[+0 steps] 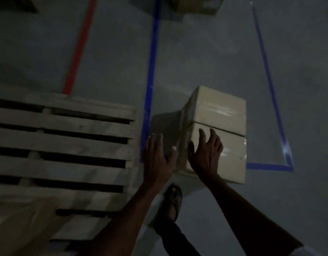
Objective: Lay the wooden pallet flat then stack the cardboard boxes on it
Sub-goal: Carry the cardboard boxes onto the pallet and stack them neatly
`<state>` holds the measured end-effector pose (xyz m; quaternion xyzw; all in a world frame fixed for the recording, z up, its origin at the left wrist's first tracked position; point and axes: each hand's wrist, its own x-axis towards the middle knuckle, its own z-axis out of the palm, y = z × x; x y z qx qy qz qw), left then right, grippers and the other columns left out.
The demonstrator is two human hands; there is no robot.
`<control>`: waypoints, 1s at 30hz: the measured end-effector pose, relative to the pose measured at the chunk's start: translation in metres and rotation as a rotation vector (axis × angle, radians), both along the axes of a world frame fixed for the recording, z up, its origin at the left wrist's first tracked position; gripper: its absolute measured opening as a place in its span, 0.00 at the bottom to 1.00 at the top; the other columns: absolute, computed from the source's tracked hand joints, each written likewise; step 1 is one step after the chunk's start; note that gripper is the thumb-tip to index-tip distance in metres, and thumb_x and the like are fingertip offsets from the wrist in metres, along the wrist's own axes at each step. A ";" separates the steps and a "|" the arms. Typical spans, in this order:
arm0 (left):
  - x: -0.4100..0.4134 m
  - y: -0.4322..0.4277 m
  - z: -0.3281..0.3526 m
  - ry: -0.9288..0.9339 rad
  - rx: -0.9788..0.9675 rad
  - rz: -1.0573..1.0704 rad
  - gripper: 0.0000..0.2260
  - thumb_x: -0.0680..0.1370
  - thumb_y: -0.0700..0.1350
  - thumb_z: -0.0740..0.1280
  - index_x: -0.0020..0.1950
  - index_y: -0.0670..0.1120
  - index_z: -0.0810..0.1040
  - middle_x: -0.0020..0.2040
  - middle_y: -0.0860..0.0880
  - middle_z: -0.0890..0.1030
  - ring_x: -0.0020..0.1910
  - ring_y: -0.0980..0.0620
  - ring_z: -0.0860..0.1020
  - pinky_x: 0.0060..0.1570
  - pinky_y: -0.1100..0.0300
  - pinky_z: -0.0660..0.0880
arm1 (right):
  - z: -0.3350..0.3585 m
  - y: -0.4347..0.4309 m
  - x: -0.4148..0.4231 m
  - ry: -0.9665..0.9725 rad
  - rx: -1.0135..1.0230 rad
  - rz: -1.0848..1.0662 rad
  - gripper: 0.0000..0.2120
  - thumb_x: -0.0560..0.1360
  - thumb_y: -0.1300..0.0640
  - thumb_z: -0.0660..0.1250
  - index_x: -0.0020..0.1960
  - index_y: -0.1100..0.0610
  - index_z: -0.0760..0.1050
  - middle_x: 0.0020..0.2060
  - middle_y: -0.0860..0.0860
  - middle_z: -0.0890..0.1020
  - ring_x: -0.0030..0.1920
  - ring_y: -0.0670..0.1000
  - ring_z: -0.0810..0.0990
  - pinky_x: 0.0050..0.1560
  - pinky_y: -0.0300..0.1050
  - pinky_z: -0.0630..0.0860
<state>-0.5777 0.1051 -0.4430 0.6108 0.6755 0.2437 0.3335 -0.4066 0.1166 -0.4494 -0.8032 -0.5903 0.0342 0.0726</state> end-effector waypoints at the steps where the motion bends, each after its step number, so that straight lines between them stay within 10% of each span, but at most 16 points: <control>1: 0.027 0.010 -0.007 -0.035 -0.073 -0.041 0.34 0.79 0.65 0.55 0.80 0.46 0.63 0.81 0.44 0.62 0.80 0.44 0.57 0.76 0.44 0.57 | -0.009 0.002 0.028 0.011 -0.032 -0.067 0.29 0.79 0.42 0.62 0.75 0.57 0.66 0.74 0.66 0.64 0.72 0.67 0.64 0.69 0.63 0.61; 12: 0.179 0.049 -0.101 -0.124 -0.611 -0.090 0.39 0.77 0.63 0.67 0.82 0.52 0.54 0.80 0.47 0.61 0.77 0.43 0.63 0.72 0.42 0.67 | -0.098 -0.017 0.202 0.191 -0.447 -0.457 0.52 0.68 0.22 0.60 0.81 0.48 0.48 0.78 0.68 0.48 0.79 0.66 0.47 0.73 0.69 0.50; 18: 0.197 0.057 -0.102 -0.165 -0.604 0.058 0.49 0.69 0.61 0.77 0.82 0.57 0.52 0.77 0.48 0.64 0.73 0.45 0.68 0.67 0.41 0.73 | -0.105 -0.008 0.222 0.438 -0.351 -0.686 0.62 0.60 0.21 0.69 0.81 0.51 0.45 0.74 0.64 0.60 0.74 0.67 0.60 0.73 0.66 0.62; 30: 0.173 0.007 0.039 0.163 0.114 -0.001 0.19 0.73 0.55 0.72 0.61 0.51 0.79 0.68 0.45 0.75 0.66 0.44 0.70 0.65 0.46 0.67 | -0.062 -0.016 0.167 1.144 -0.311 -0.862 0.44 0.62 0.24 0.72 0.73 0.42 0.69 0.69 0.51 0.76 0.66 0.57 0.77 0.67 0.60 0.74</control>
